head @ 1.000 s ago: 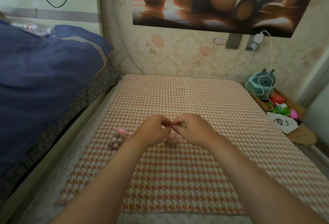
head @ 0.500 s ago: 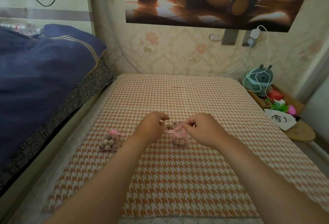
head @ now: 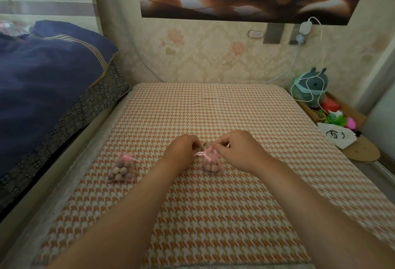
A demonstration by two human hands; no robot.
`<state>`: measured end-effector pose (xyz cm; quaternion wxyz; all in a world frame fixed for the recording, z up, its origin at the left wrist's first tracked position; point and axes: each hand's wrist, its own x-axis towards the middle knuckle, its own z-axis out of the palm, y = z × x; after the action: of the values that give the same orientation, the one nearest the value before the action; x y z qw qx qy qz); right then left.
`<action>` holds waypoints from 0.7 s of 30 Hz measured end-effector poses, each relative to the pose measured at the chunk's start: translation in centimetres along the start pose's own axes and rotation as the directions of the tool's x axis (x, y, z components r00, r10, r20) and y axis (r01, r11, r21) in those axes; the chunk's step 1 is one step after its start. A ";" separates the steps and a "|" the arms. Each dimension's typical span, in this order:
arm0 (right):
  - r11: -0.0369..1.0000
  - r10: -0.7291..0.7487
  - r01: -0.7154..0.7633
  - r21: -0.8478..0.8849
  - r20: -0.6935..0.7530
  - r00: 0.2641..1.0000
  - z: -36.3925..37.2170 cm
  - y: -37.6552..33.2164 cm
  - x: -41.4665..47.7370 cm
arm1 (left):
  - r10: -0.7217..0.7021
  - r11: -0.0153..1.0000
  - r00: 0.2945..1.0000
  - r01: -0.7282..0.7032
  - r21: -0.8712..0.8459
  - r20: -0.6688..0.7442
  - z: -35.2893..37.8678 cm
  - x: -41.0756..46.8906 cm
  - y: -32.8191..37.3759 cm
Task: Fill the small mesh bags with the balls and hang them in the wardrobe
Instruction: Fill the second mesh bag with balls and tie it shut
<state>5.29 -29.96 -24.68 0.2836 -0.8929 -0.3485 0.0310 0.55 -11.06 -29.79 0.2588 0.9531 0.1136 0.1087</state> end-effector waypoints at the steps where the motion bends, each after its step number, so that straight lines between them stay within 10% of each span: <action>1: 1.000 0.002 -0.002 -0.006 0.005 1.000 0.0 0.0 -0.1 | -0.010 0.999 1.000 0.010 -0.035 -0.011 -0.1 0.0 0.0; 10: 1.000 0.027 -0.027 -0.012 0.016 1.000 -0.6 -0.5 -0.7 | 0.012 0.933 0.989 -0.064 -0.354 -0.147 -3.8 -1.4 3.3; 21: 0.999 0.050 -0.049 -0.022 0.029 0.998 -1.3 -1.5 -1.7 | 0.068 0.992 0.998 -0.065 -0.107 0.020 -4.6 -3.8 5.5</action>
<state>3.43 -30.79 -23.11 0.2681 -0.9036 -0.3308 0.0477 -3.36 -14.61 -23.62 0.3068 0.9424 0.0728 0.1119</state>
